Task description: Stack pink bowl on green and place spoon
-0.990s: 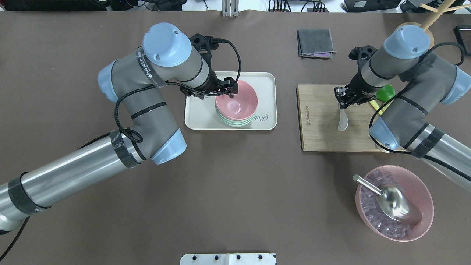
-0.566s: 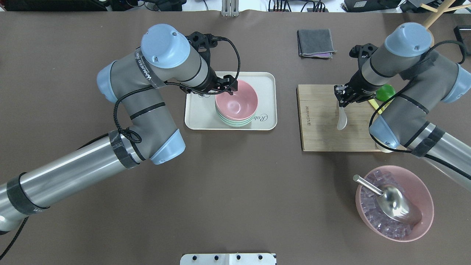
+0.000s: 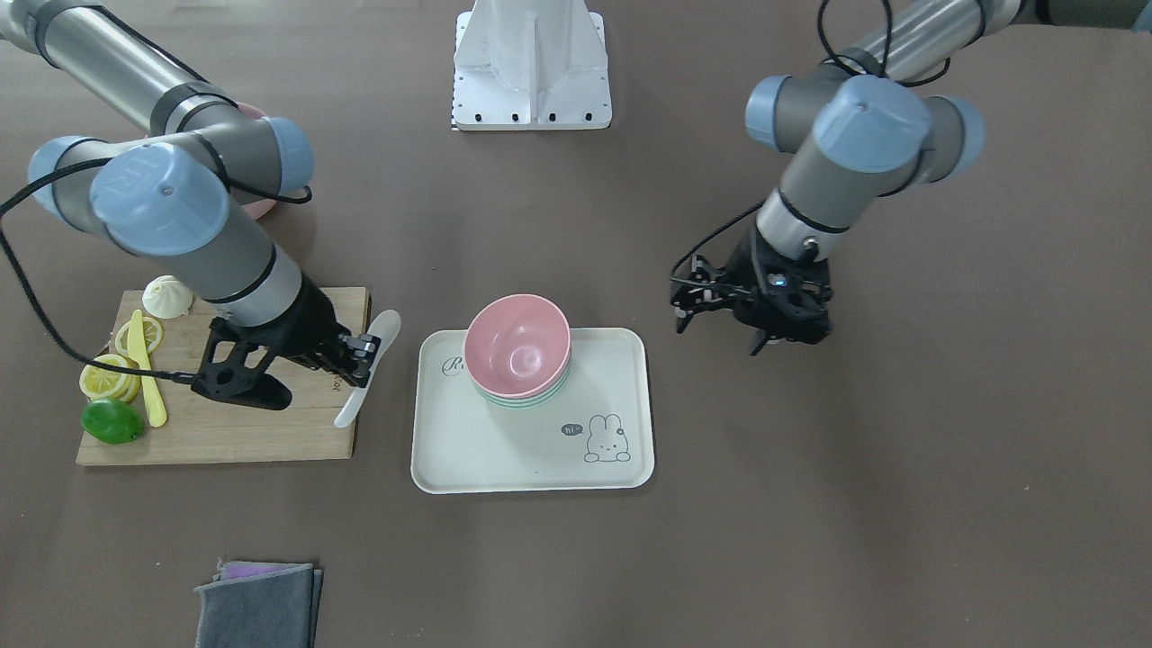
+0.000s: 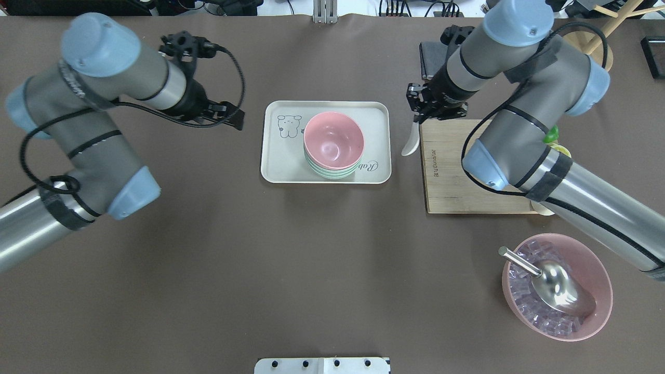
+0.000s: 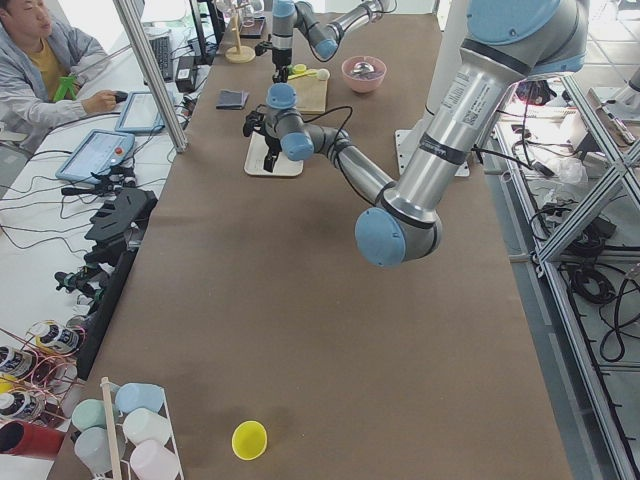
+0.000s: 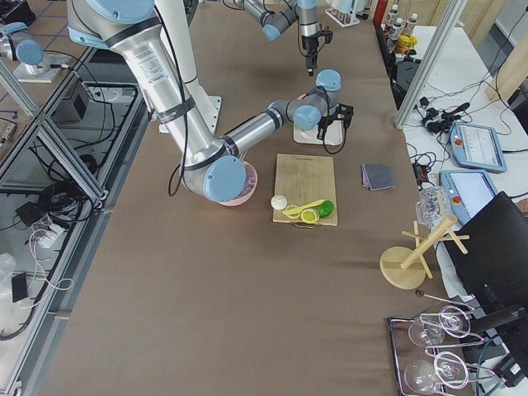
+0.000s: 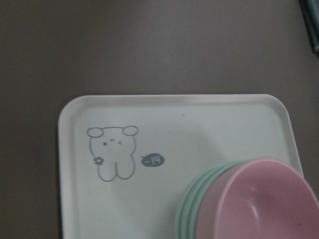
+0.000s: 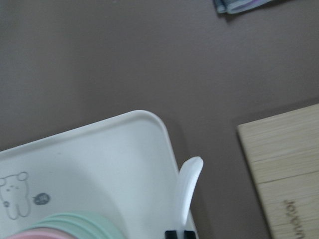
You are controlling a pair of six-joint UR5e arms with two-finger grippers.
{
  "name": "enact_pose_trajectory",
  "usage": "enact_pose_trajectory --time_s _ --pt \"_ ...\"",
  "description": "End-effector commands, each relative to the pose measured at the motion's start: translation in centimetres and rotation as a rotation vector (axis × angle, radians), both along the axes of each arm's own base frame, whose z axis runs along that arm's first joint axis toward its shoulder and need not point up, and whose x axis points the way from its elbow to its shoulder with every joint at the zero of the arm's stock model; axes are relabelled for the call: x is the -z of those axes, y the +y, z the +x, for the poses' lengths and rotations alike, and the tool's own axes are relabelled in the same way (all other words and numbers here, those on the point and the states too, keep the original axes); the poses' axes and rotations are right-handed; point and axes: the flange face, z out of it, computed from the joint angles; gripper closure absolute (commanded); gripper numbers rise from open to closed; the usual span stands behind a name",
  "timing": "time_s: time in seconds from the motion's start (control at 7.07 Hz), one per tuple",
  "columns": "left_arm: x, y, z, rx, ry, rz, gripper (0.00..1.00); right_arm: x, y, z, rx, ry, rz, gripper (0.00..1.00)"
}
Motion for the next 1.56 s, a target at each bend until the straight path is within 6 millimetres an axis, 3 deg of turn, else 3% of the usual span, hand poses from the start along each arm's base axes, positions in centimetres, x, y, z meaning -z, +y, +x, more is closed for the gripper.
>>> enact_pose_trajectory --time_s 0.0,0.14,0.28,0.42,0.57,0.71,0.85,0.99,1.13,1.27,1.41 --pt "-5.3 -0.9 -7.1 -0.072 0.0 -0.006 0.03 7.0 0.9 -6.7 -0.09 -0.034 -0.059 1.0" --pt "-5.4 -0.9 -7.0 -0.07 -0.003 -0.011 0.03 7.3 1.3 -7.6 -0.107 -0.029 -0.041 1.0" --pt "-5.2 -0.8 -6.9 -0.07 0.001 -0.014 0.03 6.9 1.9 -7.8 -0.097 -0.026 -0.027 0.01" --pt "-5.6 -0.9 -7.0 -0.067 -0.005 -0.029 0.03 7.2 2.5 -6.3 -0.088 -0.043 -0.019 0.0" --pt "-6.6 -0.9 -7.7 -0.06 -0.012 -0.042 0.03 3.6 2.4 -1.3 -0.055 -0.048 -0.014 0.0" --pt "-7.5 -1.6 -9.4 -0.054 -0.007 -0.059 0.03 -2.1 2.1 6.9 -0.004 -0.032 0.026 0.0" --pt "-10.7 -1.6 -11.3 -0.086 -0.034 -0.034 0.03 -9.7 1.0 14.9 0.06 0.026 0.099 0.0" --pt "-14.0 -2.6 -15.4 -0.066 -0.076 -0.012 0.03 -18.2 1.3 21.5 0.134 0.123 0.189 0.0" --pt "-18.3 -2.6 -19.7 -0.084 -0.129 0.038 0.03 -25.0 1.2 28.5 0.205 0.2 0.278 0.0" --pt "-22.4 -1.4 -24.0 -0.06 -0.163 0.003 0.03 -30.4 1.6 34.1 0.255 0.246 0.327 0.0" --pt "-26.7 0.2 -26.5 -0.038 -0.199 -0.047 0.03 -34.0 2.8 39.1 0.279 0.28 0.366 0.0"
